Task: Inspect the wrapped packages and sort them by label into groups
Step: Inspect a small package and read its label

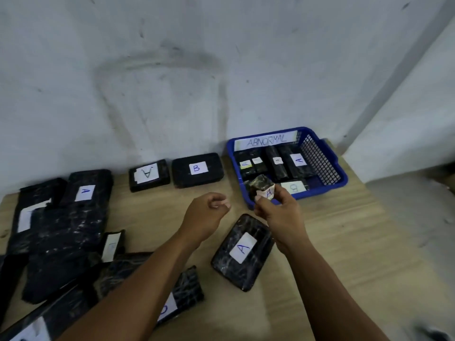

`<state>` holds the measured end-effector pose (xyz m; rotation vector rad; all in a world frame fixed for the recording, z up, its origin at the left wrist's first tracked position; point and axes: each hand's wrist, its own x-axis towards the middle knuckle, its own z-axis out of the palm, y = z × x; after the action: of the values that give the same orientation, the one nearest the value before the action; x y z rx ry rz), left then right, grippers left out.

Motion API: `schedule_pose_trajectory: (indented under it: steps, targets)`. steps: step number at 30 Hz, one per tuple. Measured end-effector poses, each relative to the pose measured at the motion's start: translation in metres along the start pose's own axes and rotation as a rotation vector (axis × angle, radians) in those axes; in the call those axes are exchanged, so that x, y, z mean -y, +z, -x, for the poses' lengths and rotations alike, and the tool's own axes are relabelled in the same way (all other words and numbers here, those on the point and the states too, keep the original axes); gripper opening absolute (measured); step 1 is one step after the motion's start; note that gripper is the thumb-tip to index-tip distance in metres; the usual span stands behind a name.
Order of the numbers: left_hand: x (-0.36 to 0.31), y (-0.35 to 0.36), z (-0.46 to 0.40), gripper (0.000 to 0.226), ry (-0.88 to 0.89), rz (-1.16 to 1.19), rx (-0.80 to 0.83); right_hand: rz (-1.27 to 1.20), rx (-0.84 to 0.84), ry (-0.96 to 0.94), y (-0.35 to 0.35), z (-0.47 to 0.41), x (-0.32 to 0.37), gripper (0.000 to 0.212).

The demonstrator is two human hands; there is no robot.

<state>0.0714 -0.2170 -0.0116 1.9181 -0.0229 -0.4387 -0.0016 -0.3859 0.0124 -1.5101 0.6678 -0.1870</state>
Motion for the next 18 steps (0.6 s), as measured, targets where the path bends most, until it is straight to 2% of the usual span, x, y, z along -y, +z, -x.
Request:
schedule_pose_trajectory:
  steps: [1, 2, 5, 6, 9, 12, 18]
  targets:
    - [0.006, 0.009, -0.009, 0.02, -0.006, -0.033, -0.013, 0.053, -0.051, -0.004, -0.01, -0.009, -0.002, 0.01]
    - [0.012, 0.018, -0.017, 0.021, -0.009, -0.07, -0.025, 0.127, -0.1, -0.016, -0.02, -0.019, -0.004, 0.016]
    - [0.03, 0.038, -0.039, 0.027, -0.006, -0.226, -0.032, 0.375, -0.224, -0.043, -0.05, -0.05, -0.009, 0.059]
    - [0.035, 0.046, -0.045, 0.029, 0.008, -0.276, -0.024, 0.434, -0.259, -0.057, -0.063, -0.063, -0.011, 0.065]
    - [0.046, 0.06, -0.062, 0.032, 0.068, -0.464, -0.004, 0.616, -0.355, -0.115, -0.093, -0.101, -0.017, 0.063]
    - [0.055, 0.067, -0.074, 0.034, 0.083, -0.549, -0.023, 0.808, -0.401, -0.14, -0.117, -0.134, -0.016, 0.055]
    - [0.087, 0.069, -0.088, 0.036, 0.141, -0.829, -0.054, 1.355, -0.24, 0.088, -0.138, -0.186, -0.009, 0.04]
